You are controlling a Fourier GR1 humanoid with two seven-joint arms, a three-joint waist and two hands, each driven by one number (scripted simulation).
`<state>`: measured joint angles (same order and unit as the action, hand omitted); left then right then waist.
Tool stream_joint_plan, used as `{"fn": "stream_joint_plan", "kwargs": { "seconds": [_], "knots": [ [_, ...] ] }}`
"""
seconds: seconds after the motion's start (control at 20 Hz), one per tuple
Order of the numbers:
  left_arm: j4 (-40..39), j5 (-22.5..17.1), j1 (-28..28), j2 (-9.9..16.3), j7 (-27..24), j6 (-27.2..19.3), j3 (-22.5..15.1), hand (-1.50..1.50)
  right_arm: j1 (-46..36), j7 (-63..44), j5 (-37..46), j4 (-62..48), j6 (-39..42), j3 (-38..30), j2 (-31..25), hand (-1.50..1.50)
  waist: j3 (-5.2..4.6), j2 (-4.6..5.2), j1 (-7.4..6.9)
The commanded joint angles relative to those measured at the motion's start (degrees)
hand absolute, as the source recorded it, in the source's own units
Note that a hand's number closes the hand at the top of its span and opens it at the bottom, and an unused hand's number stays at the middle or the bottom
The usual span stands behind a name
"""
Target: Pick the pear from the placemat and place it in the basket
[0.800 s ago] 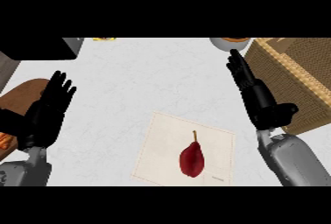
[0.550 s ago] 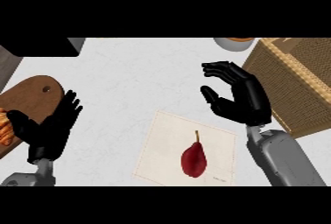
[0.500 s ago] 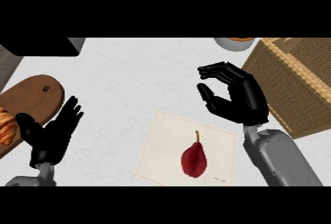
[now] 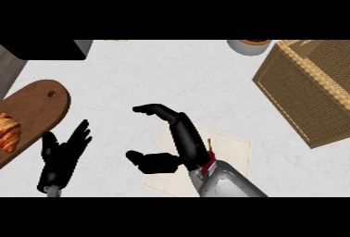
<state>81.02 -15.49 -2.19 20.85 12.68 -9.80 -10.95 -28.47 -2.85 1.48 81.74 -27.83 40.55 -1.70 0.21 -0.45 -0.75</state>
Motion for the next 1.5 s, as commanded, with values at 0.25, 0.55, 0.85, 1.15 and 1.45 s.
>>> {"fn": "stream_joint_plan", "kwargs": {
  "seconds": [0.25, 0.55, 0.85, 1.15, 1.45],
  "knots": [
    [-2.3, 0.15, -4.65, 0.16, 1.38, -1.28, 0.59, 0.0, -14.87, -29.26, 20.35, -3.63, 2.65, 1.58, -14.53, -1.5, -0.78, -1.57, 3.42],
    [-0.36, 0.27, -8.14, 0.37, -0.06, -1.03, 0.56, 0.0, -23.98, -45.99, 17.21, 7.43, 23.02, 0.33, -23.96, -1.5, -0.53, -1.68, 3.54],
    [-0.93, -0.28, -7.31, -0.38, -0.44, -0.58, 0.91, 0.0, -28.76, -59.08, 1.45, 16.93, 43.7, -2.04, -27.7, -1.5, -0.49, -1.14, 3.87],
    [-1.37, -0.61, -6.67, 1.43, -0.2, 0.63, 2.55, 0.0, -29.91, -67.96, -12.64, 22.36, 52.74, -6.35, -35.88, -1.5, -0.4, -0.5, 3.55],
    [-1.0, 0.79, -7.33, -0.67, -0.64, 0.16, 0.57, 0.0, -28.16, -72.25, -20.11, 30.23, 49.57, -6.39, -41.08, -1.5, -0.32, -0.26, 2.66]
  ]
}}
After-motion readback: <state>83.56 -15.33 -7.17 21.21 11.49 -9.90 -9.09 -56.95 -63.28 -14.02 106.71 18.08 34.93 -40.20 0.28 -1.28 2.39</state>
